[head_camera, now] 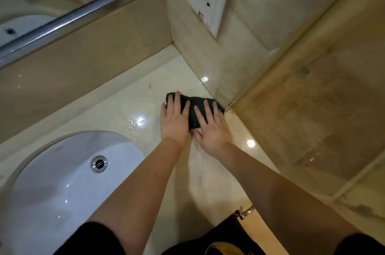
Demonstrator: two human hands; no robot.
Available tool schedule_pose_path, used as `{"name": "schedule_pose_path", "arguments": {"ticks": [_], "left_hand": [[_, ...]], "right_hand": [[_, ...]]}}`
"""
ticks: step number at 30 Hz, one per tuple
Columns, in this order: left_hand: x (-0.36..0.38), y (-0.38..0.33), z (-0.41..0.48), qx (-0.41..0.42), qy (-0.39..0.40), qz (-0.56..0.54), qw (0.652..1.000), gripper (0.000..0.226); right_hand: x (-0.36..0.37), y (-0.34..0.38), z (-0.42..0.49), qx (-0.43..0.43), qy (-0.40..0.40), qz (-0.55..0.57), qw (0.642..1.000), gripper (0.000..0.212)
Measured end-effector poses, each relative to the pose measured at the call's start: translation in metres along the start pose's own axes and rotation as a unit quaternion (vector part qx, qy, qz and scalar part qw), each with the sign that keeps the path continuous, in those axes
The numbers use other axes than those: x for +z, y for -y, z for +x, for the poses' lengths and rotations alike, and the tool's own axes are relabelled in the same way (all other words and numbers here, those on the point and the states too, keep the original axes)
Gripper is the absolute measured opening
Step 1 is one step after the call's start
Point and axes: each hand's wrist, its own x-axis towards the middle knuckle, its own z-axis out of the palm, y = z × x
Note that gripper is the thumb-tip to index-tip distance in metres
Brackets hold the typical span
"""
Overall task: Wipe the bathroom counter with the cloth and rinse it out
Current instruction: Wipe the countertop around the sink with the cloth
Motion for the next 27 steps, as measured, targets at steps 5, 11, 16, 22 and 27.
{"name": "schedule_pose_path", "arguments": {"ticks": [5,11,16,22,27], "left_hand": [[0.013,-0.037,-0.027,0.042,0.034,-0.023,0.998,0.064],[0.015,-0.072,-0.027,0.151,0.075,0.013,0.986,0.068],[0.024,-0.080,-0.035,0.181,0.079,0.044,0.979,0.069],[0.025,-0.084,-0.046,0.206,0.089,0.065,0.972,0.068],[0.031,-0.094,-0.060,0.233,0.098,0.079,0.964,0.068]], "right_hand": [[0.008,-0.026,-0.047,0.045,0.008,-0.009,0.999,0.077],[0.009,-0.072,-0.081,0.056,0.018,-0.006,0.998,0.074],[0.020,-0.074,-0.100,0.073,0.016,0.008,0.997,0.073],[0.033,-0.071,-0.119,0.109,0.008,0.021,0.994,0.082],[0.041,-0.069,-0.142,0.136,0.016,0.027,0.990,0.083]]}}
